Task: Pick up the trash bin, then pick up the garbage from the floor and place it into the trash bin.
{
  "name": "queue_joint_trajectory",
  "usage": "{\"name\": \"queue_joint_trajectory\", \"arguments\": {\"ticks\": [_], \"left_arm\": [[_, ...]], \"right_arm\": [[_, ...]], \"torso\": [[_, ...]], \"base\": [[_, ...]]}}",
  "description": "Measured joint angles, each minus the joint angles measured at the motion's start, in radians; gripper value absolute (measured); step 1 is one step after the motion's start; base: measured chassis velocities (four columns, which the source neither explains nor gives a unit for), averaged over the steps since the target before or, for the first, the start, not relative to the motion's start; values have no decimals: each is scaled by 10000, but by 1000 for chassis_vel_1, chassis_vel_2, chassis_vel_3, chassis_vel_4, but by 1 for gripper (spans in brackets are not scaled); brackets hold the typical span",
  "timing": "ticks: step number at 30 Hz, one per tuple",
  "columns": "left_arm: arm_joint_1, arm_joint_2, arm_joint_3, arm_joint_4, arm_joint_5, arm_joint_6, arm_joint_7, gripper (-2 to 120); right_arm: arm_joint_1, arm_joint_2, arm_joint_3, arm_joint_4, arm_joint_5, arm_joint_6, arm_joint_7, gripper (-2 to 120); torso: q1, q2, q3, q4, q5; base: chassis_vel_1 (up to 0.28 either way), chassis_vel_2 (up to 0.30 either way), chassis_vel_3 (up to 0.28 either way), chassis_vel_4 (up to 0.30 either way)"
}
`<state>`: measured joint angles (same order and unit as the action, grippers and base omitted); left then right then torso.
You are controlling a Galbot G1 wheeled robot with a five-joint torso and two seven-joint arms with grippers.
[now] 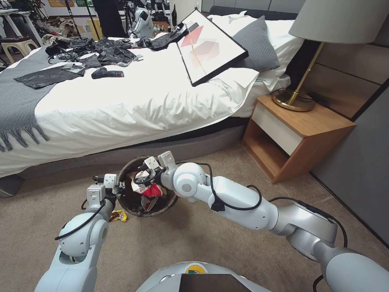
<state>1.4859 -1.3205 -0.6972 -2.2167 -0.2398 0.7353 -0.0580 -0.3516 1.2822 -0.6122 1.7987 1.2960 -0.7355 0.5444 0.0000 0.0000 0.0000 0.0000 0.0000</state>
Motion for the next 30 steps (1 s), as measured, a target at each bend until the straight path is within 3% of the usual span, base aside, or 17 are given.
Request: {"name": "queue_joint_trajectory", "arguments": {"ticks": [10, 20, 23, 26, 27, 30], "left_arm": [[54, -5, -4, -43, 0, 0, 12, 3], [8, -37, 10, -36, 0, 0, 21, 3], [29, -61, -19, -70, -2, 0, 39, 3], [57, -46, -105, -117, -5, 0, 72, 3], [57, -46, -105, -117, -5, 0, 72, 3], [50, 0, -197, -260, -19, 0, 138, 3]], "right_arm": [[287, 7, 364, 252, 190, 0, 160, 96], [767, -354, 1449, 943, 503, 1, 507, 100], [581, -747, 2227, 1398, 296, 4, 486, 100], [-360, -2007, 3604, 2247, -442, 15, 257, 100], [-360, -2007, 3604, 2247, -442, 15, 257, 100], [-2733, -3440, 6565, 3409, -2648, 198, -517, 100]], "torso": [[0, 0, 0, 1, 1], [0, 0, 0, 3, 1], [0, 0, 0, 6, 1], [0, 0, 0, 4, 6], [0, 0, 0, 4, 6], [0, 0, -1, -3, 7]], "base": [[0, 0, 0, 0], [0, 0, 0, 0], [0, 0, 0, 0], [0, 0, 0, 0], [0, 0, 0, 0], [0, 0, 0, 0]]}}
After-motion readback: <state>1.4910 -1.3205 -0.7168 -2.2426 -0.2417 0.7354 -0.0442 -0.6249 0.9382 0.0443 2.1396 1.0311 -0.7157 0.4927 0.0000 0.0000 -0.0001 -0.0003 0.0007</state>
